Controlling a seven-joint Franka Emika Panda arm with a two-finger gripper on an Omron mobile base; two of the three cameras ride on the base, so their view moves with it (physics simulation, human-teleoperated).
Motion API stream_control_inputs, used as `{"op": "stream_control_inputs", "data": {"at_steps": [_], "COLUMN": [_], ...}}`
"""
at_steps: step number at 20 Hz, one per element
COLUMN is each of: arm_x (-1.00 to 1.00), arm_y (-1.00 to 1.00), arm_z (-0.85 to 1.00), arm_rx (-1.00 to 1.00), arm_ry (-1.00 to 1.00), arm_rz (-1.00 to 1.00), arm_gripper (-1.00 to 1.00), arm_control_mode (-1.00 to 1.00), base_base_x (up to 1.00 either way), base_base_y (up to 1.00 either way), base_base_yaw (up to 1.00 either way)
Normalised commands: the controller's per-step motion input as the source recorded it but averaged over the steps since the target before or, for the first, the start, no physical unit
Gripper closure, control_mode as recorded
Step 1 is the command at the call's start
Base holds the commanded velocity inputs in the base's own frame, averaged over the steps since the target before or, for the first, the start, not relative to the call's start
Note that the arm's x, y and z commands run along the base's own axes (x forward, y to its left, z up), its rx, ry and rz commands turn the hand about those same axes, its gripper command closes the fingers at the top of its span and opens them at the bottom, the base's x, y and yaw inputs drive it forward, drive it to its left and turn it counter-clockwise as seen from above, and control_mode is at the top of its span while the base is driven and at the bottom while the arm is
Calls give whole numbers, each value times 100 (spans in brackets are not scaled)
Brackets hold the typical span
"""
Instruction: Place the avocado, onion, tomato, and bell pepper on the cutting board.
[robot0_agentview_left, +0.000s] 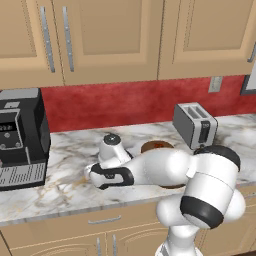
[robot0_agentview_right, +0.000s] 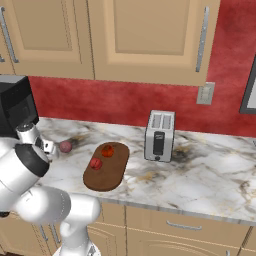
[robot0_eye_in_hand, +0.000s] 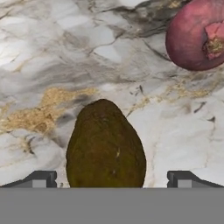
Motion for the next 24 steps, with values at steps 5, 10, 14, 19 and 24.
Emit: {"op": "stream_control_inputs", "data": {"at_steps": [5,10,14,19,24], "arm_x": [9,11,13,4,-24], "arm_y": [0,0,5,5,0], "arm_z": [-23,-27,-30,-17,6], "arm_rx": [0,0,-3,-2,0], "arm_ry": [5,10,11,7,-1], "arm_rz": [0,0,0,0,0], "arm_gripper": [-100,-100,100,100,100], "arm_control_mode": [-100,-100,-100,-100,-100], "base_base_x": [0,0,0,0,0], "base_base_y": [0,0,0,0,0], "base_base_yaw": [0,0,0,0,0]}}
